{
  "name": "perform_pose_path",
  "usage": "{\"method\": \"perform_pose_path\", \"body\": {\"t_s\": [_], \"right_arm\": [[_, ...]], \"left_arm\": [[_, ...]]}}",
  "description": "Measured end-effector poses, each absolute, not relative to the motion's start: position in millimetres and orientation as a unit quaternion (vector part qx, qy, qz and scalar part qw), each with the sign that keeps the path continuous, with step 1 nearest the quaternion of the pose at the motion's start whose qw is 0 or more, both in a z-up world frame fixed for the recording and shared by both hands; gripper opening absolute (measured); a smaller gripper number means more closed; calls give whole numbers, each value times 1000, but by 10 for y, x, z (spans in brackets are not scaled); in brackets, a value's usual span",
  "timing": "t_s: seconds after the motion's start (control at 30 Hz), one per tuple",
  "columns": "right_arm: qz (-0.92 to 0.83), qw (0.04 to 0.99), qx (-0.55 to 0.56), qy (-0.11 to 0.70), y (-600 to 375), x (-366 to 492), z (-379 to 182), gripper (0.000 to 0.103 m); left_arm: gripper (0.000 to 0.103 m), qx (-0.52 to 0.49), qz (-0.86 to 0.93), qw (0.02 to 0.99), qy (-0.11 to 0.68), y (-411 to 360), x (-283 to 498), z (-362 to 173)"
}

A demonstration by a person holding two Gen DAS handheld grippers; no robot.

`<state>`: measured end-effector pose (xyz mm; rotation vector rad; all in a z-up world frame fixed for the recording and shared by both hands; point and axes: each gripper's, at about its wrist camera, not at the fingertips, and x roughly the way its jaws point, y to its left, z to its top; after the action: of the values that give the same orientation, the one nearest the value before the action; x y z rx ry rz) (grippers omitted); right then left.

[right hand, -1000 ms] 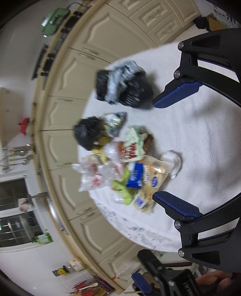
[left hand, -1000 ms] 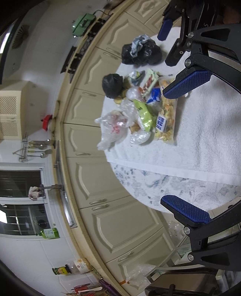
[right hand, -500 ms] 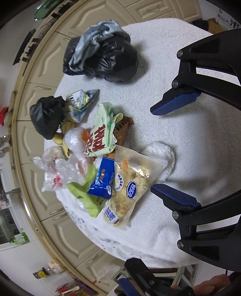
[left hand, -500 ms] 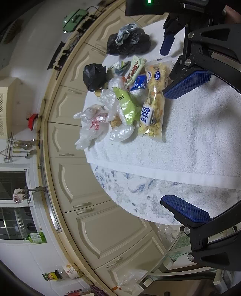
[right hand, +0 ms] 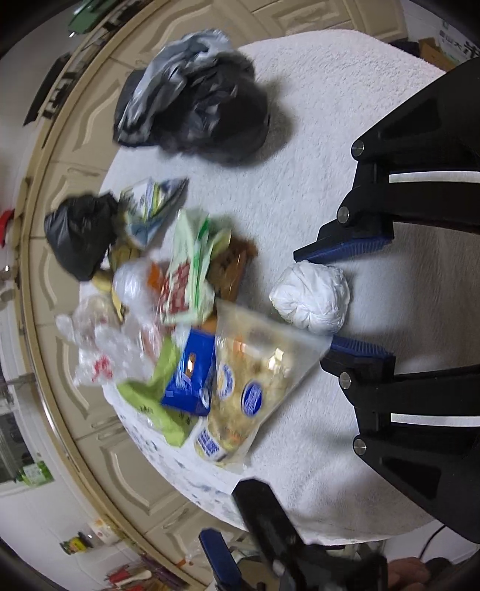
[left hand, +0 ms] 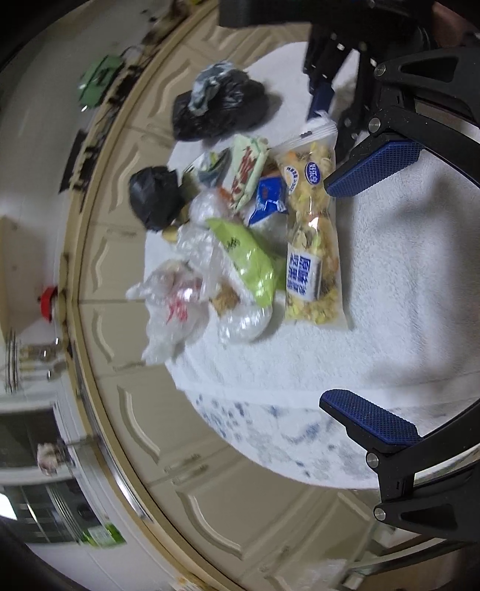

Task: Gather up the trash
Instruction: 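Grasp the white tissue with the right tool while the left tool grasps the clear snack bag, then carry tissue and snack bag to the blue bin and release both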

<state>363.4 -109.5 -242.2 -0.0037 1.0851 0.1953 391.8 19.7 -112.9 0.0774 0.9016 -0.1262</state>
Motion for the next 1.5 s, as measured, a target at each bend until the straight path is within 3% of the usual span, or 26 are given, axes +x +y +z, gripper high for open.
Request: {"method": "perform_pose_path", "body": {"t_s": [0.33,0.5,0.73,0.83,0.97,1.07,1.5], "right_arm": [[58,852,30,519,-1574,3576,-2371,39],[58,852,42,519,-1629,3560,-2372,39],[61,854,49,515,-1660,3562,-2374,39],[59,855,53,512,-1677,3544,-2355,39],[59,857,56,509,-1698,3511,-2335,39],[57,859,61,504,-1736,3486,-2317,38],[40,870,97,482,-2152,3233,-2188,38]], "left_arm": [[103,160,-141,874,437,-128,4397,-1389],[102,178,-200,855,445,-168,4370,-1431],[102,291,-218,826,431,-478,4390,-1714],[89,263,-236,822,447,-529,4489,-1725],[56,254,-242,823,447,-602,4495,-1716],[41,254,-237,825,445,-635,4438,-1707],[37,141,-243,840,465,-652,4158,-1556]]}}
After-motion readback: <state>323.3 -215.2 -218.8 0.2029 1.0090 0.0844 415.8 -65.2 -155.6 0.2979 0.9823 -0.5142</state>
